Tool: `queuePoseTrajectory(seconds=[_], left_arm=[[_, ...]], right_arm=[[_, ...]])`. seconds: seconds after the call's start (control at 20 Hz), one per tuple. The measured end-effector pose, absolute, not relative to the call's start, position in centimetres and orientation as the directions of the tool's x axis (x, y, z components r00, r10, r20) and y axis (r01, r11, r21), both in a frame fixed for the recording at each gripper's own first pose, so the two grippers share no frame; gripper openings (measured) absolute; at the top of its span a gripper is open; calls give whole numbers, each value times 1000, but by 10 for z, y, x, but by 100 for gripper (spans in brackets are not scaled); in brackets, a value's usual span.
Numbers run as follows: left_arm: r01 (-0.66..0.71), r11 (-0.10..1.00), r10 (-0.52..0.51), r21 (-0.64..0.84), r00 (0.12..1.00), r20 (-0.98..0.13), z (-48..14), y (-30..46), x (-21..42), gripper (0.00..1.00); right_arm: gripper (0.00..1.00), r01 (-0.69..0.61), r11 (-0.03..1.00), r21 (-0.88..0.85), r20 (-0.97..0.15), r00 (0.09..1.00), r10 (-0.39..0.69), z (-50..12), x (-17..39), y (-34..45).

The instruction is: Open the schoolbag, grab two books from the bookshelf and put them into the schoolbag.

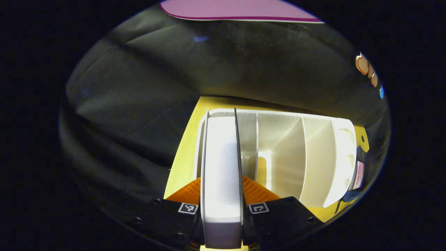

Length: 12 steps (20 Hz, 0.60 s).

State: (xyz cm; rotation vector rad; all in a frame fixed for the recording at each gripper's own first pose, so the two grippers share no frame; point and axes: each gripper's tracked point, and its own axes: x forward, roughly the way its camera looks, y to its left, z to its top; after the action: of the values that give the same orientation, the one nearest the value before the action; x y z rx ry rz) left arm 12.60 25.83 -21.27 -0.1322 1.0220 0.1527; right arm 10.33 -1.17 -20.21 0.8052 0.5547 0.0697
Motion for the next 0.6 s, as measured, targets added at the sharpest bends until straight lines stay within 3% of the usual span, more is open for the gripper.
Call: queuePoseTrajectory(seconds=[0.6], left_arm=[[-216, 973, 65, -84, 600, -797, -189, 265, 128, 37]], right_arm=[[2, 141, 708, 692, -453, 849, 274, -202, 106, -11]])
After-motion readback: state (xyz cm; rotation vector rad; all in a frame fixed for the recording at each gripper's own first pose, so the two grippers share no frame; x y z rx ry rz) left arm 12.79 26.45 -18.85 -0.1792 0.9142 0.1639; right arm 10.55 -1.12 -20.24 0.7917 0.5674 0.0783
